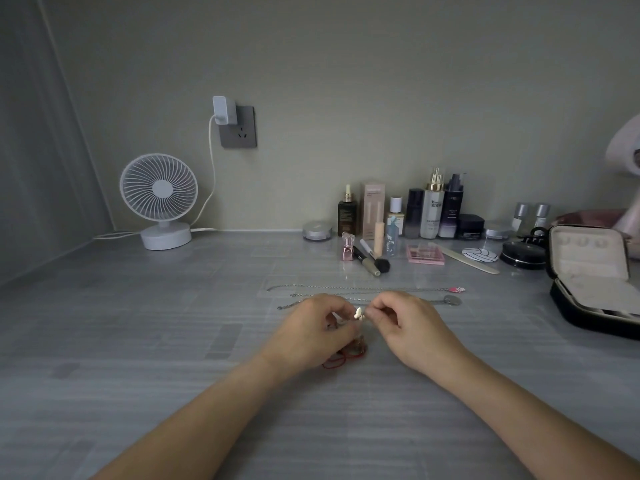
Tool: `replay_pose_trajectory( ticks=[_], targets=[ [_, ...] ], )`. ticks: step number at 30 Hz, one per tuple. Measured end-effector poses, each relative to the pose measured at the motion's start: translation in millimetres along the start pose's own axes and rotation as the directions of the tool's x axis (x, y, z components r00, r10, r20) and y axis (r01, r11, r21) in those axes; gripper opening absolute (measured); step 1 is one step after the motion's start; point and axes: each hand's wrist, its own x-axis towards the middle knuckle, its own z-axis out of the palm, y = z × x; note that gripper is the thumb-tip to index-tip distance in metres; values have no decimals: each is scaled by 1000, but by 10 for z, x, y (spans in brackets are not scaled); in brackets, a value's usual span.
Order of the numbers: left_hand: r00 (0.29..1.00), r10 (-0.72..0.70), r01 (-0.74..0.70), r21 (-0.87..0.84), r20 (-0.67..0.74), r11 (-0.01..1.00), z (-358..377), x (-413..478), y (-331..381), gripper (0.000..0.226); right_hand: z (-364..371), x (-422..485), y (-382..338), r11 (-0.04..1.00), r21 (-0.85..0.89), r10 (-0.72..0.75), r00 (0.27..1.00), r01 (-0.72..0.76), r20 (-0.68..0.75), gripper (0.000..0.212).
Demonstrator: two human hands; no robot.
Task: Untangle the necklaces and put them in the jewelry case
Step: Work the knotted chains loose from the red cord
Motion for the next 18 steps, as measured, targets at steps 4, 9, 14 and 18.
replay_pose_trajectory(
  ticks=[4, 9, 14, 18],
  targets=[
    [999, -3, -2, -91, -50, 996, 18, 23, -13, 18, -8, 3, -19, 997, 79, -1, 1000, 1, 0, 11],
    [999, -28, 22, -142, -41, 990, 27, 26, 0, 23, 3, 0, -36, 984, 178, 1, 1000, 2, -15, 21],
    [996, -38, 22, -207, -76, 978, 22, 35, 13, 25, -21, 16, -44, 960, 275, 54, 999, -50, -6, 15],
    [995, -2, -16, -181, -100, 983, 30, 28, 30, 24, -26, 17, -57, 946, 318, 70, 998, -68, 5, 20]
  ],
)
